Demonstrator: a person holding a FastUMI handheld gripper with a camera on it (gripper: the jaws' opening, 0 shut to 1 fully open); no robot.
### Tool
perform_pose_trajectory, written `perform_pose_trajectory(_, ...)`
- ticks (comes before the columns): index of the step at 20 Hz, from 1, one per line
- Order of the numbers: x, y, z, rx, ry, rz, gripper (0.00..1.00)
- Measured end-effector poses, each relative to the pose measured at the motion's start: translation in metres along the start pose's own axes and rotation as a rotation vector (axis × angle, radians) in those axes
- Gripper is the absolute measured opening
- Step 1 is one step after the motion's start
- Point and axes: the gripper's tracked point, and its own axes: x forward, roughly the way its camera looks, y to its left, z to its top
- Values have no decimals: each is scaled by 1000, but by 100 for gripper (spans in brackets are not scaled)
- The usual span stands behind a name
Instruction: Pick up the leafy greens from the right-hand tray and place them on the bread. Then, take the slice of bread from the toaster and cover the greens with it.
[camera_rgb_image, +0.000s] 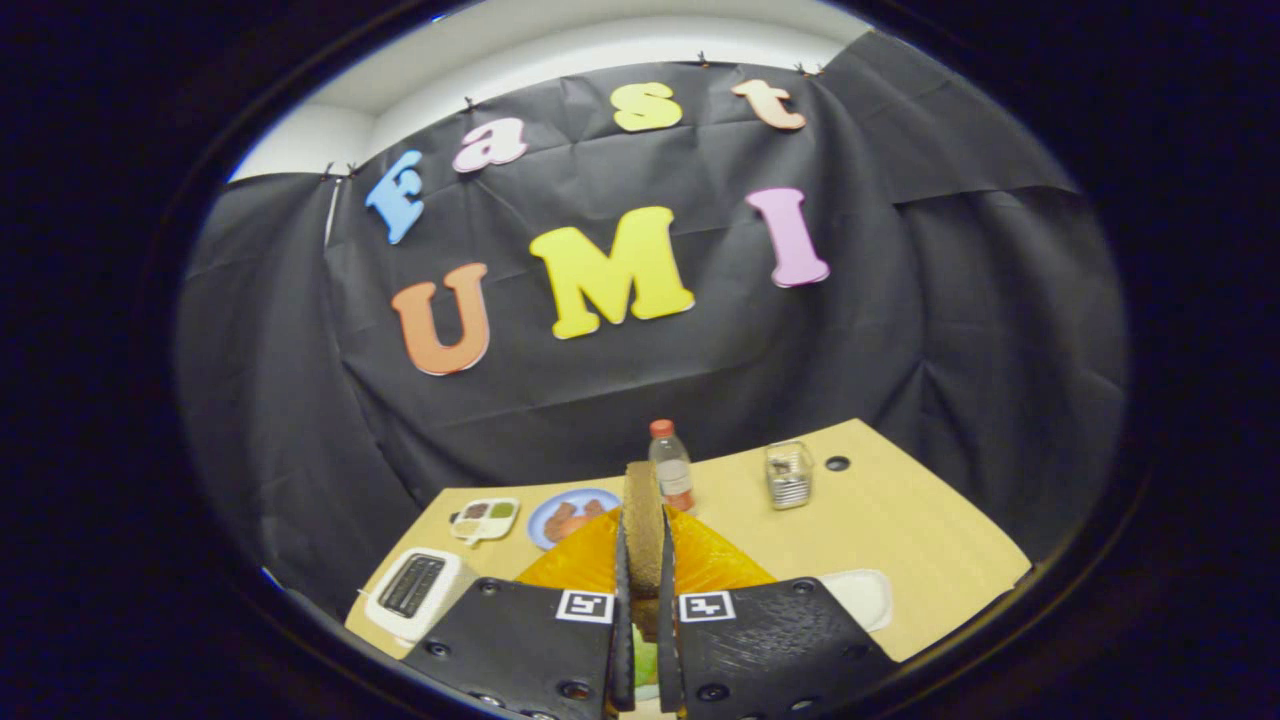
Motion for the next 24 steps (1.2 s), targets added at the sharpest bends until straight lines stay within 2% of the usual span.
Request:
perform_pose_trajectory(5,19,-107,-25,41,39,-84,9)
perform_pose_trajectory(9,45,-155,-64,105,92,-103,9)
perform_pose_trajectory(17,75,-172,-128,352,167,-52,9)
perform_pose_trajectory(24,76,-191,-160,473,166,-81,9)
